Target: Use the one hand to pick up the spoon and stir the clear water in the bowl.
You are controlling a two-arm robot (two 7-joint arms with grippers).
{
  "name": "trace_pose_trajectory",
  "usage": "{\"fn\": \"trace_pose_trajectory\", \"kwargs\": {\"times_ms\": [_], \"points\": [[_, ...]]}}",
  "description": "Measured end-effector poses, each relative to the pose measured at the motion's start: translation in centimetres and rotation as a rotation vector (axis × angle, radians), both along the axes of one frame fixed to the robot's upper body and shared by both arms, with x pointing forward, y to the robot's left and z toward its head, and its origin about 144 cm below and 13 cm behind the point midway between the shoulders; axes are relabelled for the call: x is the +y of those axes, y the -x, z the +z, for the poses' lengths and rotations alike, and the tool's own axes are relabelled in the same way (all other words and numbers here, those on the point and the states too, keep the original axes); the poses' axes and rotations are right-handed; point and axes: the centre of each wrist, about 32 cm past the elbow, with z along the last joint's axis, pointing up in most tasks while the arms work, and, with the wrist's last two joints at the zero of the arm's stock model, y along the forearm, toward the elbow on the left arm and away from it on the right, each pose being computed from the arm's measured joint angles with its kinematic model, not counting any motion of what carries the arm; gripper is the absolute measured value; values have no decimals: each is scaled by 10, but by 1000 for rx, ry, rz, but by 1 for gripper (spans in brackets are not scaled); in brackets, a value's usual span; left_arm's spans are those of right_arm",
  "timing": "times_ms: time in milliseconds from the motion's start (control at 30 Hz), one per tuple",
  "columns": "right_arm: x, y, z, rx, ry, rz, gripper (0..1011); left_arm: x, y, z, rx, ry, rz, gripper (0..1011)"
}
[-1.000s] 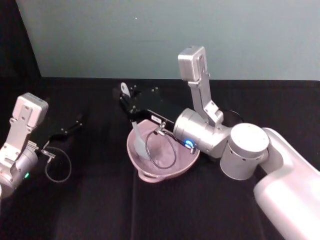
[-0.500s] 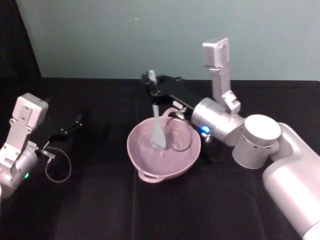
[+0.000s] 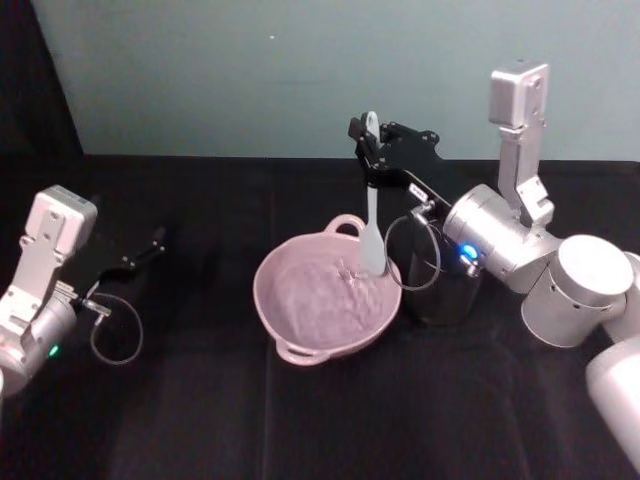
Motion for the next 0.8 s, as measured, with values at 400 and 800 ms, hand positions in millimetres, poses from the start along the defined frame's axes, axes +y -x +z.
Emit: {"fn": "trace_pose_trajectory", "kwargs": {"times_ms": [400,800], "points": [[2,16,10,-98,-106,44,111,0,0,0,0,0,0,1011],[-23,36,42,-168,-142,31,111,0,0,0,0,0,0,1011]]}}
